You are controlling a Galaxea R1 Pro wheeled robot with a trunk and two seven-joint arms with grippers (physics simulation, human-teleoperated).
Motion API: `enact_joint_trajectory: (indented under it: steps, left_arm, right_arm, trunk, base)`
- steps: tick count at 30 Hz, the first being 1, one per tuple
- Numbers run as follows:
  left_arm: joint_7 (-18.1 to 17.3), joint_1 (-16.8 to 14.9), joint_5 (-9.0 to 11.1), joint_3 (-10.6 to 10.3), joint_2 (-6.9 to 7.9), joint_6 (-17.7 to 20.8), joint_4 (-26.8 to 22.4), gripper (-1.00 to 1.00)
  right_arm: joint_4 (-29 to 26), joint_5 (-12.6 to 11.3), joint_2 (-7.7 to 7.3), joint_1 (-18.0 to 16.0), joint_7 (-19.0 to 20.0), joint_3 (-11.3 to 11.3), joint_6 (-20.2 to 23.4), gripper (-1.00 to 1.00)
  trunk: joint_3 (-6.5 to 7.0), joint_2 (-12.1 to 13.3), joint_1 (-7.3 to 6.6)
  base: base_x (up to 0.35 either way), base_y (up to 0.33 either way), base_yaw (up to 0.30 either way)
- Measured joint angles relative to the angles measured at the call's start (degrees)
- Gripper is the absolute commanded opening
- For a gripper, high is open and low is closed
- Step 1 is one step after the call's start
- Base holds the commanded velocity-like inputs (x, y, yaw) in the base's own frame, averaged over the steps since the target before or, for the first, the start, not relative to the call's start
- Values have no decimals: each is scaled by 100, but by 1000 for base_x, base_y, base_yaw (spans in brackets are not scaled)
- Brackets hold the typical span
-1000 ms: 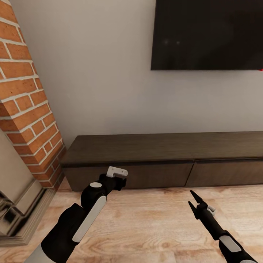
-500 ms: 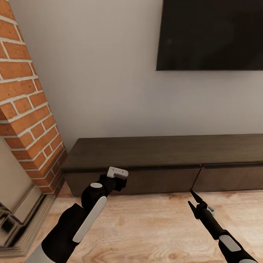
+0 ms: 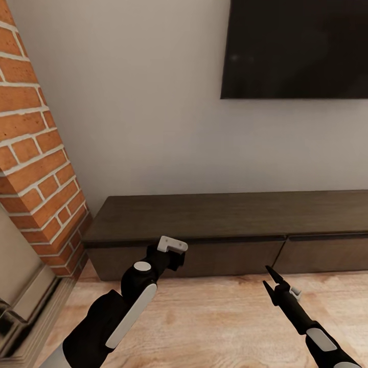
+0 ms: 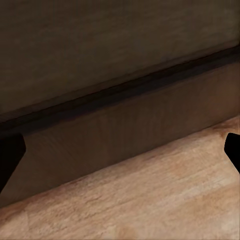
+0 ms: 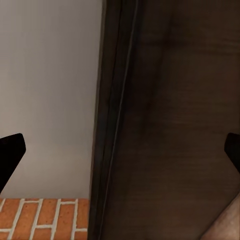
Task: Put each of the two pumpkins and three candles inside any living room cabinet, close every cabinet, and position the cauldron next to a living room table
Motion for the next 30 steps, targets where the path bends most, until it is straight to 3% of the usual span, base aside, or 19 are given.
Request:
enact_joint_trajectory:
  steps: [21,30]
  left_arm:
    - [-23,0,-14,1,3,-54,8,100]
    - [-20,0,-15,-5,0,-54,8,100]
  right_arm:
    - [-125,8,67,-9,13,28,-1,100]
    - [-160,8,78,-10,7,36,3,100]
  trunk:
    - [0,0,0]
    - [0,0,-3]
  base:
    - [3,-68,0]
    - [200,12,0]
